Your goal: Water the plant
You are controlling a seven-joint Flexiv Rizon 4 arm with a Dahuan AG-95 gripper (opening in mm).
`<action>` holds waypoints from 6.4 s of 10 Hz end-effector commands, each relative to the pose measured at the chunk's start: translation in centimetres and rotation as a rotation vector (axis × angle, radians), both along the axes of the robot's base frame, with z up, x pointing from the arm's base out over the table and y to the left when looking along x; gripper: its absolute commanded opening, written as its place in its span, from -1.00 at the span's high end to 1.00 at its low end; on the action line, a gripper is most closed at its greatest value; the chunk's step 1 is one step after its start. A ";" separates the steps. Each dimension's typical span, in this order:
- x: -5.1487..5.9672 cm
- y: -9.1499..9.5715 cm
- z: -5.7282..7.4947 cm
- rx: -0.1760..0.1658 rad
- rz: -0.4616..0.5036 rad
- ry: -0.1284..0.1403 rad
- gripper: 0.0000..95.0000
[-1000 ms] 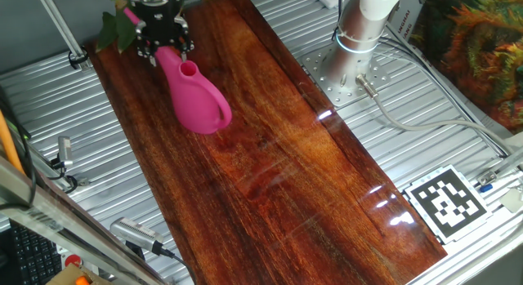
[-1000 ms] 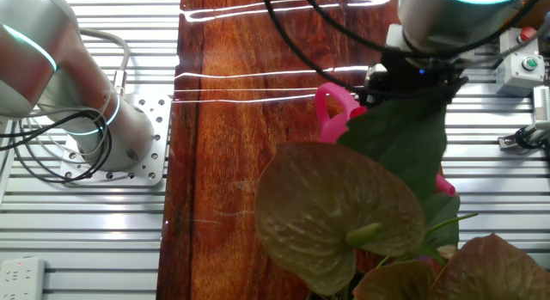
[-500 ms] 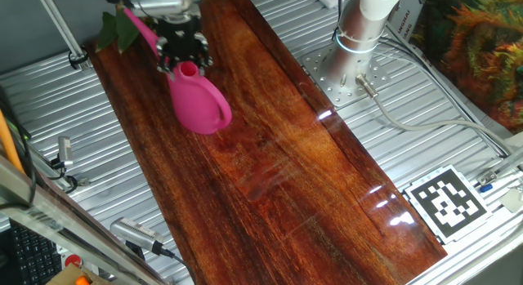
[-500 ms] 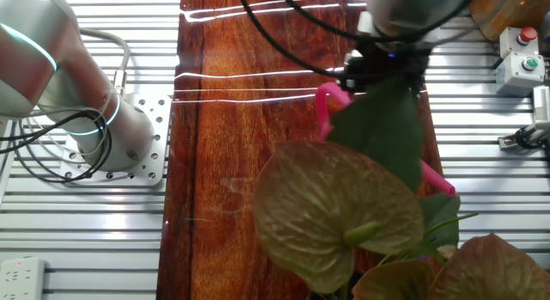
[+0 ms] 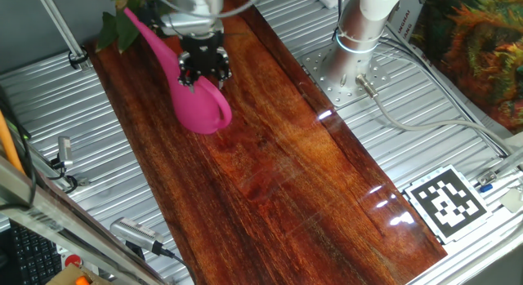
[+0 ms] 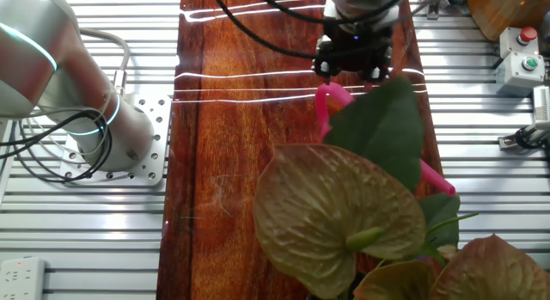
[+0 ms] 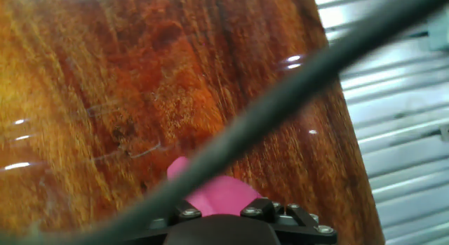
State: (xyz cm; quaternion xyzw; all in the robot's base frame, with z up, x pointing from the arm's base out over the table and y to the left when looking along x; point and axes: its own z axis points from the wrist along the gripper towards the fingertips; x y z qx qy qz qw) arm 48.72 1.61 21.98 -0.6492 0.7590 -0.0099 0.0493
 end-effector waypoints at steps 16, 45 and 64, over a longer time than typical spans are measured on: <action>0.0 0.4 -2.1 -0.023 0.230 -0.044 -0.20; 0.0 0.4 -2.0 -0.011 0.130 -0.049 1.00; 0.1 1.1 -2.1 0.015 0.088 -0.076 1.00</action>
